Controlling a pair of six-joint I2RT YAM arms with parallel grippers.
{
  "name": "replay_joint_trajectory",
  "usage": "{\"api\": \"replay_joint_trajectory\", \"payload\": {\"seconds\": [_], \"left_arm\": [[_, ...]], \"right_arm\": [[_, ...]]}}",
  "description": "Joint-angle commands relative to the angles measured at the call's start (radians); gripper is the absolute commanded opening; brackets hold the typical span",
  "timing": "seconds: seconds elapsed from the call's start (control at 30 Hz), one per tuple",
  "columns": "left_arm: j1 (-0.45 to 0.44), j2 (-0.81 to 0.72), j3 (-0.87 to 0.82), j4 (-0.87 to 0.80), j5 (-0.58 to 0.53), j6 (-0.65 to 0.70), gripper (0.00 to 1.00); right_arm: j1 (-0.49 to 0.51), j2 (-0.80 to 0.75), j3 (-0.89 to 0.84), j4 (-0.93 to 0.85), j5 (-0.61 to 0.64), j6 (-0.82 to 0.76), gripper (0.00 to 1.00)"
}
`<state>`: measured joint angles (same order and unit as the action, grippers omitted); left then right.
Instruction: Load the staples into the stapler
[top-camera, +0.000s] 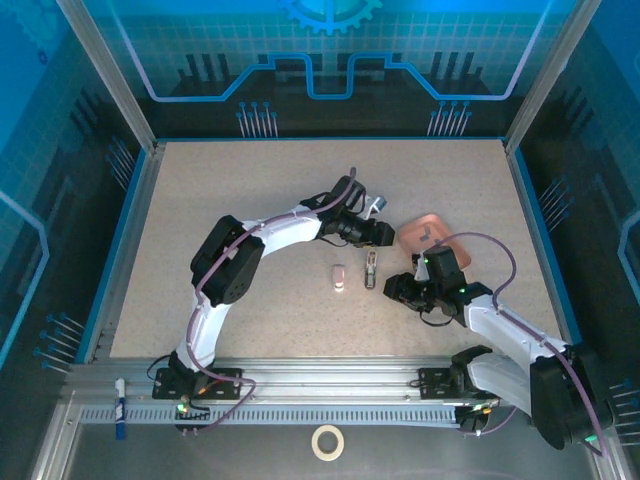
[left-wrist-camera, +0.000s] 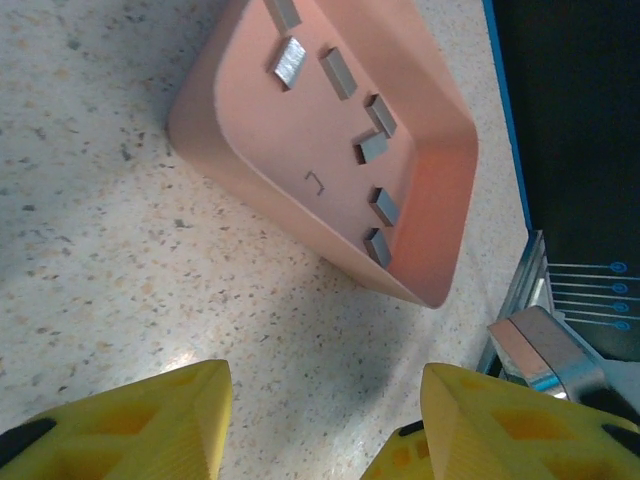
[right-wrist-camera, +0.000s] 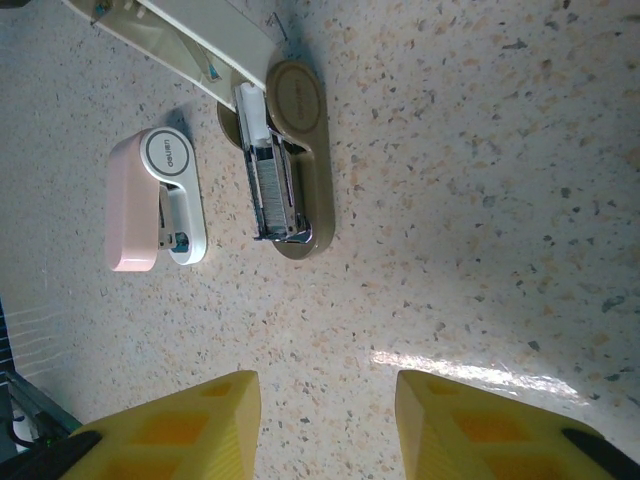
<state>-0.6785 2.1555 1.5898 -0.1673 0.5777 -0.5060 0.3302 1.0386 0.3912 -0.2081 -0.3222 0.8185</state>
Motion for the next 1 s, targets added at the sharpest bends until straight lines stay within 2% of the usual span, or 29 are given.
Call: {"api": "replay_joint_trajectory", "payload": {"seconds": [0.0,0.3,0.6,0.97], "left_arm": [[-0.011,-0.046,-0.042,0.039,0.055,0.044,0.53],[-0.031,-0.099,-0.107,0.06,0.097,0.109,0.53],[-0.052,-0.108,-0.12,-0.002,0.102,0.174,0.53],[-0.055,-0.162,-0.132,-0.013,0.056,0.151,0.59]], "right_arm": [[-0.02,0.009,-0.007,0.006,0.003,0.003,0.41],[-0.032,0.018,-0.001,0.007,0.002,-0.003,0.41],[-0.034,0.01,0.005,-0.009,0.002,-0.005,0.42],[-0.036,-0.05,0.064,-0.094,0.002,-0.014,0.45]]}}
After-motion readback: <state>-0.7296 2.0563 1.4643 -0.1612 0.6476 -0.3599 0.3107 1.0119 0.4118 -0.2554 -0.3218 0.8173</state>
